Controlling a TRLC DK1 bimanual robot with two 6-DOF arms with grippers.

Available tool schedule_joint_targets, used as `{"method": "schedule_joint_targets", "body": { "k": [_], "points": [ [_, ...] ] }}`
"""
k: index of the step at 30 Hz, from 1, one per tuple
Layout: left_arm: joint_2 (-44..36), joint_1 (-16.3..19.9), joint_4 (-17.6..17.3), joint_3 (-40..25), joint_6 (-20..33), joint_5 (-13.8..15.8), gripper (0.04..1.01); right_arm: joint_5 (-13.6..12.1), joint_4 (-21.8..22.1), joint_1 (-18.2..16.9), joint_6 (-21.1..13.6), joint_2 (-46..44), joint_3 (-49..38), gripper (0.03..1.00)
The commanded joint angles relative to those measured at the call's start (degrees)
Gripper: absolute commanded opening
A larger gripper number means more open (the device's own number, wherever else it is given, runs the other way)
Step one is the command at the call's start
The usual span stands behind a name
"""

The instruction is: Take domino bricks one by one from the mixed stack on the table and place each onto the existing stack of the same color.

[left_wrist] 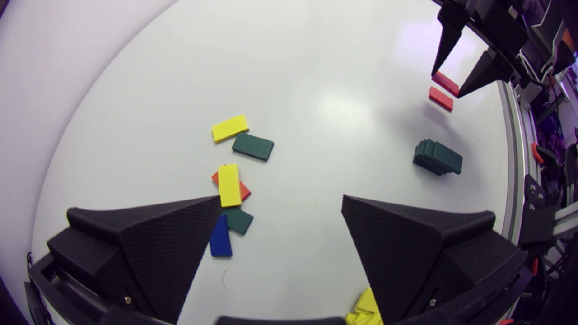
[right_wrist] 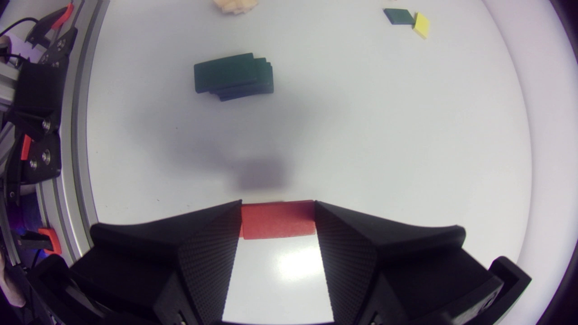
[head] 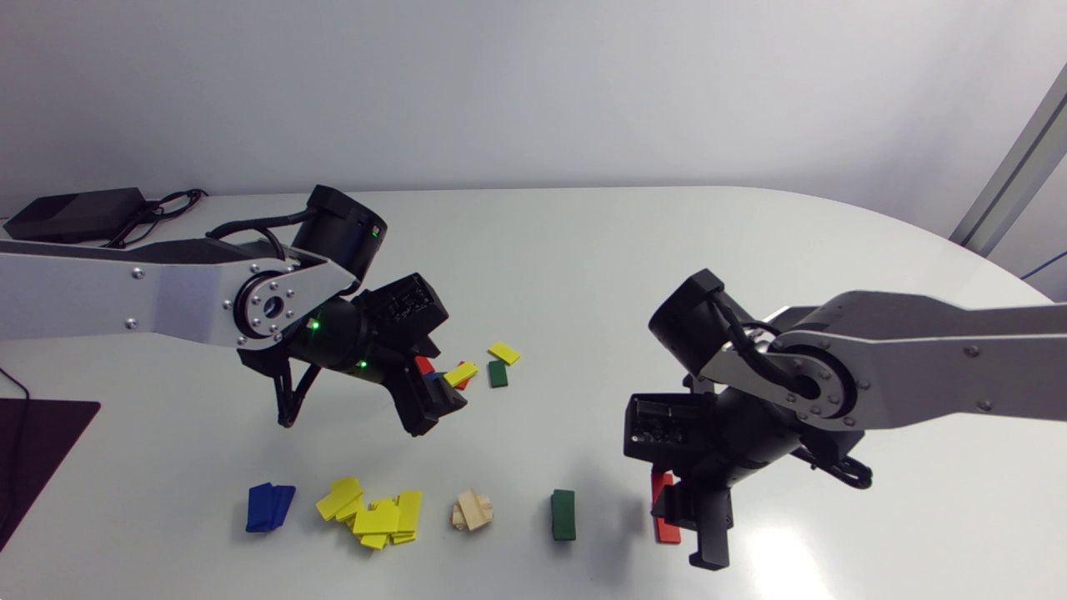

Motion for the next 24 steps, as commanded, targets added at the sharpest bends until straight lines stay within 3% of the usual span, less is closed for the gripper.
{"method": "schedule_joint_targets", "body": {
  "k": [1,24],
  "points": [
    [-0.51,-0.58,0.26,-1.57,-1.19,-0.11,0.949,0.33,0.75,0.69,1.60,-0.84,-2.21,0.069],
    [-0.43,-1.28,0.52,-1.57,-1.45,-0.20,0.949,-0.02,5.06,0.69,1.33,1.18,-7.48,0.069]
  ]
}}
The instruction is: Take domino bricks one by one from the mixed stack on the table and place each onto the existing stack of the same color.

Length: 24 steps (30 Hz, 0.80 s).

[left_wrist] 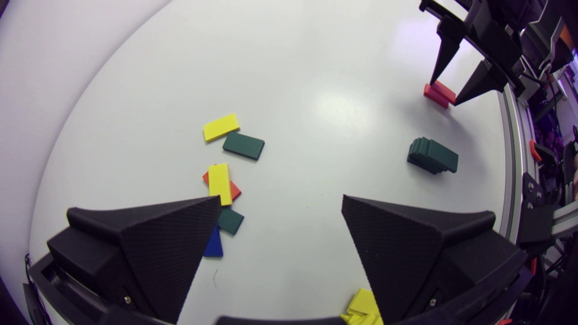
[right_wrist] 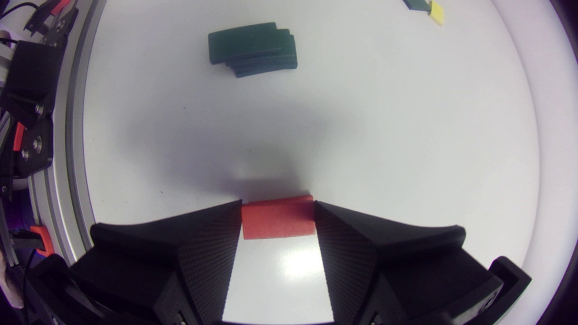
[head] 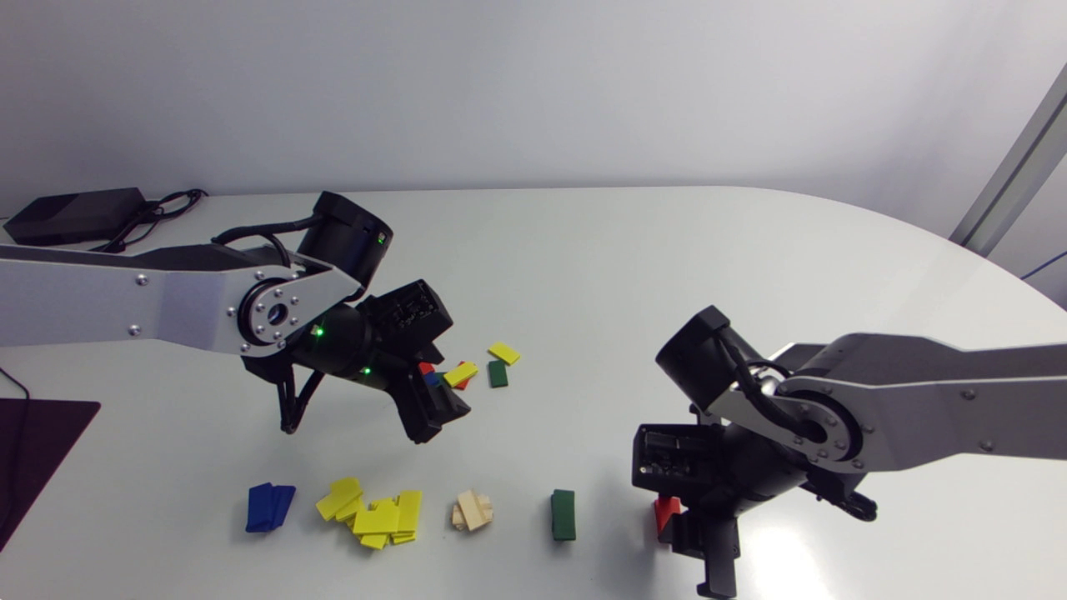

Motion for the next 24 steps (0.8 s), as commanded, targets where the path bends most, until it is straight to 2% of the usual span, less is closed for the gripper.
{"method": "schedule_joint_targets", "body": {
  "k": [1,14,16,24],
  "points": [
    [-0.36,-0.32,0.39,-0.94,-1.15,-0.20,0.949,-0.02,0.51,0.39,0.81,1.59,-1.45,0.069],
    [-0.36,-0.41,0.39,-1.11,-1.23,-0.20,0.949,-0.02,1.39,0.48,0.63,3.35,-0.66,0.092],
    [-0.45,-0.41,0.39,-1.20,-1.23,-0.20,0.949,0.07,1.66,0.48,0.63,3.35,-0.75,0.144],
    [-0.80,-0.41,0.39,-1.29,-1.23,-0.20,0.949,1.03,1.22,0.48,0.81,1.33,-0.31,0.457]
  ]
}}
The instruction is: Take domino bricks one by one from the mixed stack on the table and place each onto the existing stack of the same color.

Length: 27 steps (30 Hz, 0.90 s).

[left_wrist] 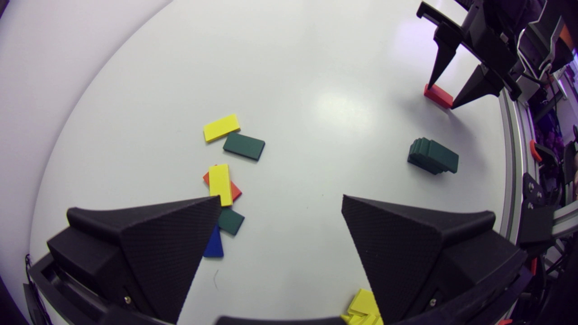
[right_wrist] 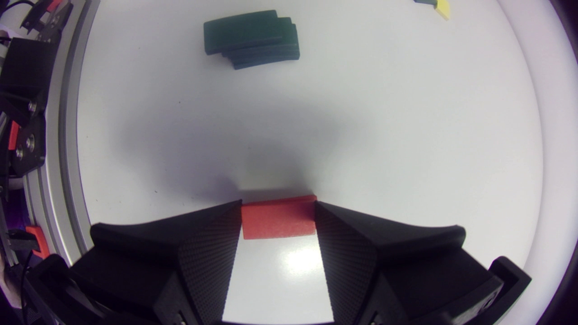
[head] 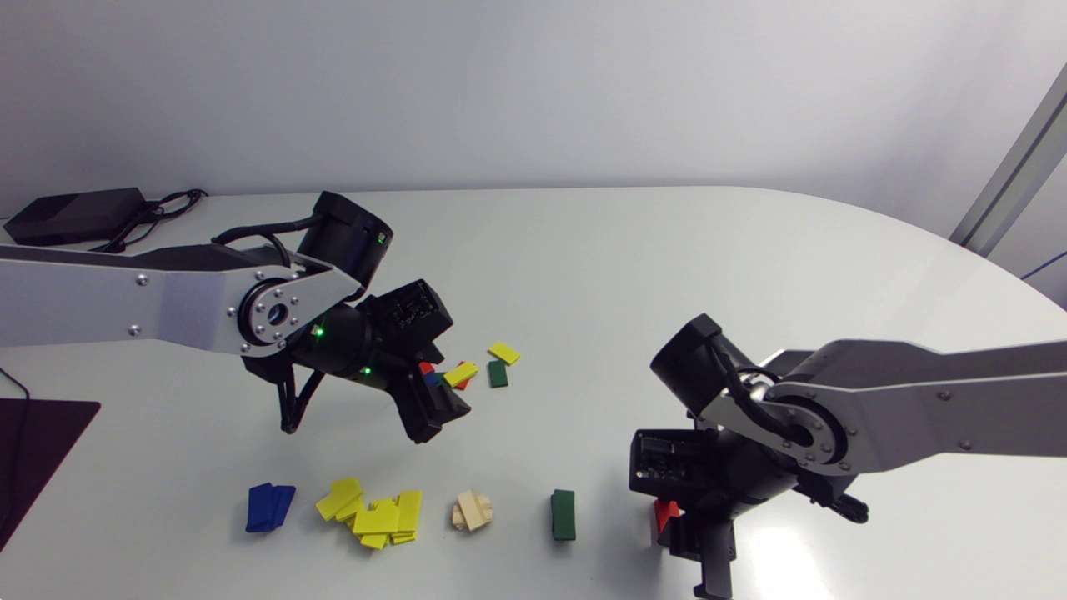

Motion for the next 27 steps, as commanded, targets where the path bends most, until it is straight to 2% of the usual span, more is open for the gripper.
{"method": "schedule_joint_targets", "body": {
  "k": [1,5,7,9,21,27],
  "points": [
    [-0.80,-0.41,0.39,-1.29,-1.23,-0.20,0.949,0.60,-0.38,0.43,0.88,-1.03,0.02,0.479],
    [-0.97,-0.41,0.39,-1.46,-1.32,-0.20,0.949,0.95,-0.91,0.43,1.14,-1.91,0.64,0.534],
    [-1.15,-0.41,0.39,-1.55,-1.32,-0.20,0.949,0.95,-1.17,0.43,1.14,-2.09,0.72,0.607],
    [-1.41,-0.41,0.39,-1.73,-1.41,-0.20,0.949,1.04,-1.17,0.61,1.14,-2.00,0.46,0.620],
    [-1.68,-1.02,0.39,-1.99,-1.85,-0.29,0.949,1.21,-0.56,1.14,1.31,-1.82,-1.03,0.625],
    [-2.21,-1.11,0.39,-1.99,-1.94,-0.37,0.949,1.56,-2.05,1.14,1.31,-3.76,0.64,0.639]
  ]
}}
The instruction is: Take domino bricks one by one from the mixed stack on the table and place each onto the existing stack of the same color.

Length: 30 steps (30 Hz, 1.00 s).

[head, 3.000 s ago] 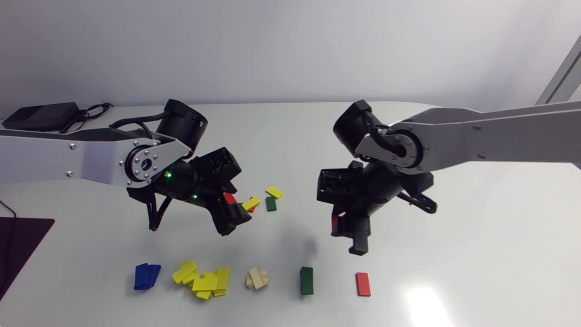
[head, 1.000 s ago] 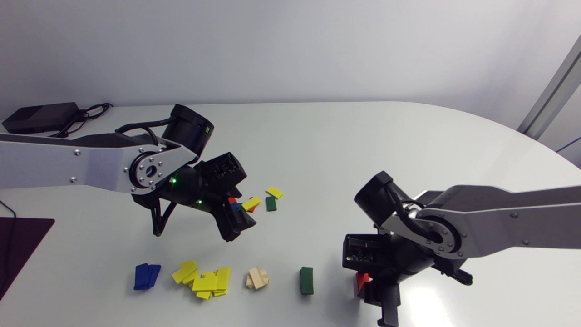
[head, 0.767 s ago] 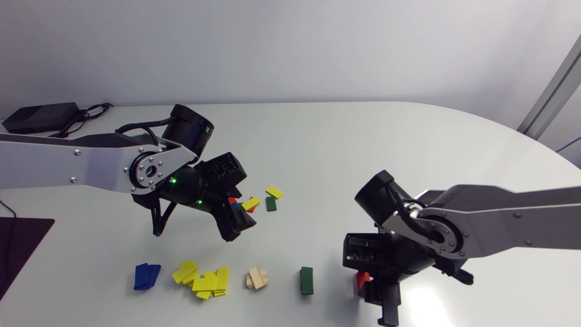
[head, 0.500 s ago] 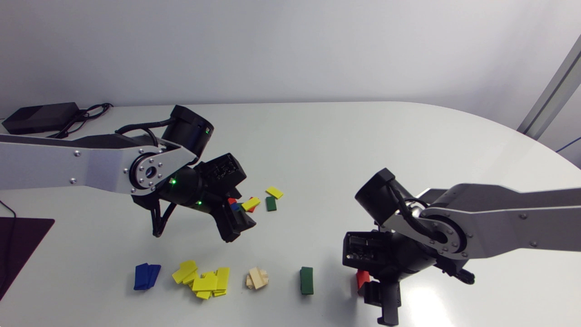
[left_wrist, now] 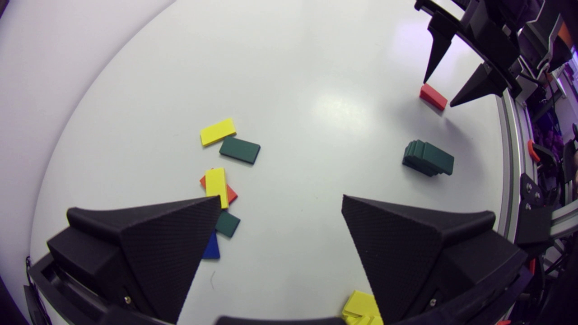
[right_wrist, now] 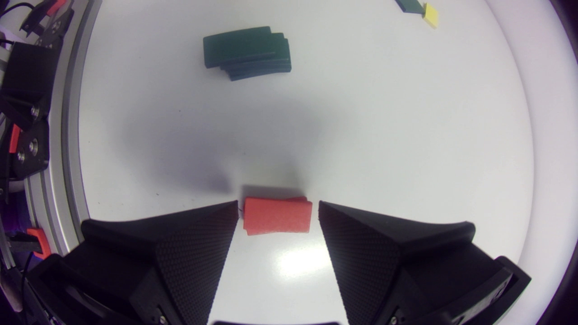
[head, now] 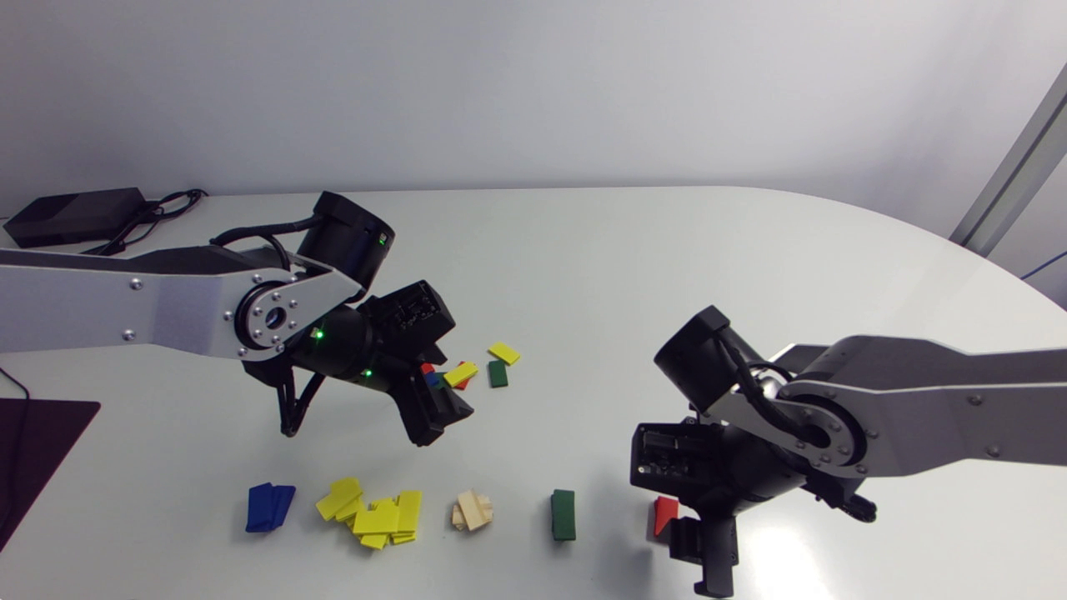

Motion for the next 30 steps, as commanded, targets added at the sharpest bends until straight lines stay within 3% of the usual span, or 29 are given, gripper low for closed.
{"method": "schedule_joint_targets", "body": {
  "k": [1,7,14,17,30],
  "points": [
    [-1.29,-0.34,0.22,-1.51,-1.50,-0.35,0.949,0.47,-1.26,0.48,0.70,-0.63,0.66,0.639],
    [-1.29,-0.52,0.22,-1.77,-1.85,-0.44,0.949,0.47,-0.65,2.68,1.93,1.48,1.36,0.633],
    [-1.38,-0.87,0.22,-2.13,-2.11,-0.53,0.949,0.56,2.78,6.11,3.87,6.14,1.80,0.497],
    [-1.46,-0.96,0.22,-2.21,-2.20,-0.70,0.949,0.56,2.87,6.19,3.87,6.75,2.68,0.426],
    [-1.64,-1.05,0.22,-2.21,-2.29,-0.79,0.949,0.47,3.84,3.20,2.11,8.33,2.06,0.425]
  ]
}}
